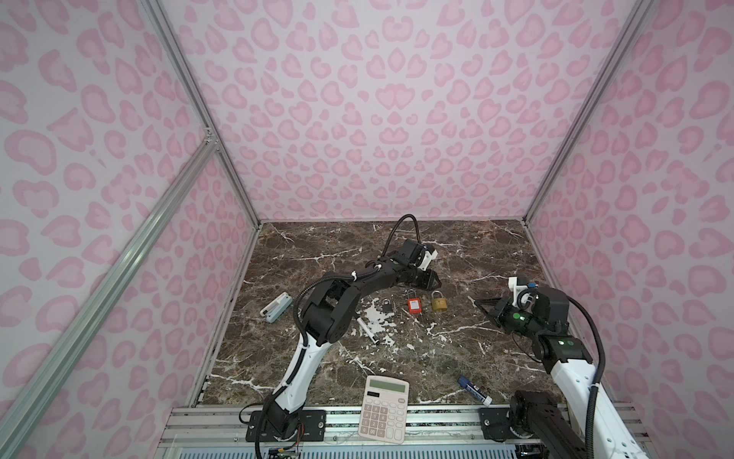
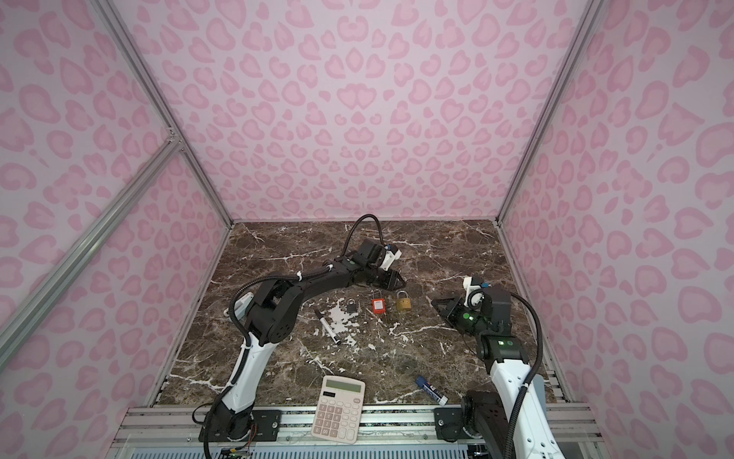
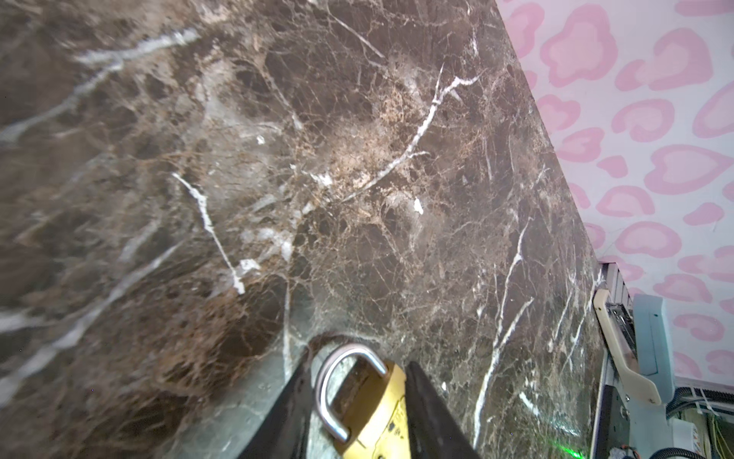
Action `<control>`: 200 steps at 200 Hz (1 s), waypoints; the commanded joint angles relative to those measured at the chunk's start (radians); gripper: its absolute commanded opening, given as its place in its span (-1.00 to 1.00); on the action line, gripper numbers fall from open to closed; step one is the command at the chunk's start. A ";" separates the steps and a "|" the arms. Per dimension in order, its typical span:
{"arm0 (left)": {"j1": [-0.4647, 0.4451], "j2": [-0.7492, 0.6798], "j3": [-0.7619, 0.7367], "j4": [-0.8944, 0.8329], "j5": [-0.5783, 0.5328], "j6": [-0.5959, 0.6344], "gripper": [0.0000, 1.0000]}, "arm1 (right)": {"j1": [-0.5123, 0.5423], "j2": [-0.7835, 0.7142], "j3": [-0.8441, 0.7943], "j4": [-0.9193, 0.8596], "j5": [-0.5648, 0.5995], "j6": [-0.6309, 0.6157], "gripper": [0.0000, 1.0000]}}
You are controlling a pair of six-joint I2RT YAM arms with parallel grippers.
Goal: Lock with the key
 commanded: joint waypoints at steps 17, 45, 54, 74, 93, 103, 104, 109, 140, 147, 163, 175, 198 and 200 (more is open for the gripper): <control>0.021 -0.184 -0.076 0.040 -0.048 0.002 -0.17 | 0.002 0.032 -0.053 0.076 0.110 0.045 -1.00; 0.042 -0.315 -0.207 0.070 -0.081 0.005 -0.16 | 0.029 0.066 -0.075 0.123 0.175 0.061 -1.00; 0.048 -0.356 -0.250 0.069 -0.090 0.012 -0.16 | 0.046 0.086 -0.084 0.157 0.189 0.075 -1.00; 0.066 -0.435 -0.332 0.070 -0.105 0.022 -0.15 | 0.096 0.148 -0.083 0.215 0.223 0.079 -1.00; 0.080 -0.498 -0.399 0.069 -0.119 0.023 -0.15 | 0.123 0.232 -0.069 0.259 0.229 0.075 -1.00; 0.086 -0.527 -0.443 0.072 -0.127 0.023 -0.15 | 0.127 0.281 -0.057 0.279 0.214 0.067 -1.00; 0.087 -0.530 -0.447 0.072 -0.128 0.024 -0.15 | 0.127 0.287 -0.056 0.280 0.210 0.066 -1.00; 0.088 -0.542 -0.461 0.072 -0.132 0.024 -0.14 | 0.128 0.311 -0.047 0.288 0.202 0.061 -1.00; 0.094 -0.601 -0.525 0.069 -0.153 0.024 -0.14 | 0.149 0.460 -0.013 0.340 0.181 0.061 -1.00; 0.095 -0.612 -0.536 0.069 -0.157 0.024 -0.14 | 0.154 0.481 -0.013 0.360 0.183 0.068 -1.00; 0.096 -0.632 -0.559 0.069 -0.165 0.025 -0.14 | 0.157 0.514 -0.008 0.392 0.200 0.078 -1.00; 0.096 -0.646 -0.571 0.068 -0.172 0.024 -0.14 | 0.156 0.530 -0.004 0.402 0.219 0.076 -1.00; 0.098 -0.665 -0.593 0.065 -0.177 0.025 -0.14 | 0.156 0.562 -0.002 0.429 0.237 0.079 -1.00; 0.098 -0.667 -0.594 0.064 -0.178 0.026 -0.14 | 0.156 0.565 -0.002 0.432 0.238 0.080 -1.00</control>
